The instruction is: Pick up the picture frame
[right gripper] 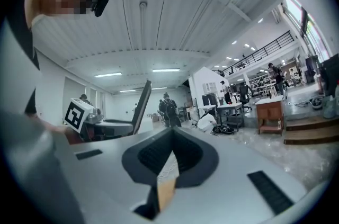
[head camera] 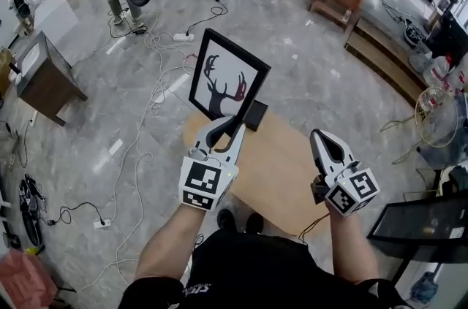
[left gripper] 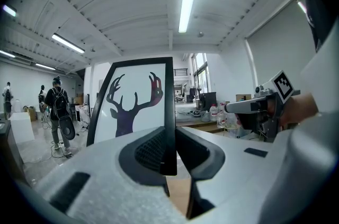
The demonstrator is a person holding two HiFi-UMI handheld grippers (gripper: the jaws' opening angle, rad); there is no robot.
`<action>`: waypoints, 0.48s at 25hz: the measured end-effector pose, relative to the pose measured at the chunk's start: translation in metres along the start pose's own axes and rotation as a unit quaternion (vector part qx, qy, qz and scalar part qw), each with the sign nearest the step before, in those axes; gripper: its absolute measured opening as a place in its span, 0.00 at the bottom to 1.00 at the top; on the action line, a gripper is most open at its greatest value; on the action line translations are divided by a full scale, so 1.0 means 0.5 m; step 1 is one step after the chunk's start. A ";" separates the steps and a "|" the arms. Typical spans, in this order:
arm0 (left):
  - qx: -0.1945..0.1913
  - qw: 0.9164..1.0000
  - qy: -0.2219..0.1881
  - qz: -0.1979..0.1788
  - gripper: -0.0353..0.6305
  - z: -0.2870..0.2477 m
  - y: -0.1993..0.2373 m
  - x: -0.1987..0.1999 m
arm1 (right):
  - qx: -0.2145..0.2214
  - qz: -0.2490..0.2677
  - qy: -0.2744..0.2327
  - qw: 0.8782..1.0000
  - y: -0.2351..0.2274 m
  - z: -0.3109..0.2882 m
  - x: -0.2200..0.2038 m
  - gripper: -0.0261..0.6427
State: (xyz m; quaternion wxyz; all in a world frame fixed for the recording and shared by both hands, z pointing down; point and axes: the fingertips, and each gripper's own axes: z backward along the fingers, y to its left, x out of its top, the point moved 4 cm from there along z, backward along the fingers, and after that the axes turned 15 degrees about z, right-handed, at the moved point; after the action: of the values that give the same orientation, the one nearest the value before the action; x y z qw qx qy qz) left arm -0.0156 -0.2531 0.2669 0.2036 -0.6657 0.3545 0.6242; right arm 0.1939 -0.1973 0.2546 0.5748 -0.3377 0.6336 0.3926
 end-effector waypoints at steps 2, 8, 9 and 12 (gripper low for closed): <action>0.001 1.000 -0.001 0.003 0.15 0.001 0.001 -0.001 | 0.001 0.005 0.000 1.000 -0.001 0.000 0.006 0.05; 0.010 1.000 0.004 0.002 0.15 -0.001 0.006 -0.004 | 0.001 0.038 -0.001 0.999 0.000 0.014 0.012 0.04; 0.012 1.000 0.003 0.001 0.15 0.001 0.005 0.000 | 0.000 0.037 -0.003 0.999 0.000 0.017 0.012 0.04; 0.018 1.000 -0.004 0.000 0.15 0.008 -0.002 0.016 | -0.002 0.030 -0.007 1.000 -0.001 0.023 0.007 0.04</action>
State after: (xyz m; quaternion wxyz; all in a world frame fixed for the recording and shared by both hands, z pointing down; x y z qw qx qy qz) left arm -0.0176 -0.2512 0.2585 0.2171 -0.6594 0.3646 0.6206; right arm 0.1995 -0.1872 0.2505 0.5669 -0.3170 0.6383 0.4131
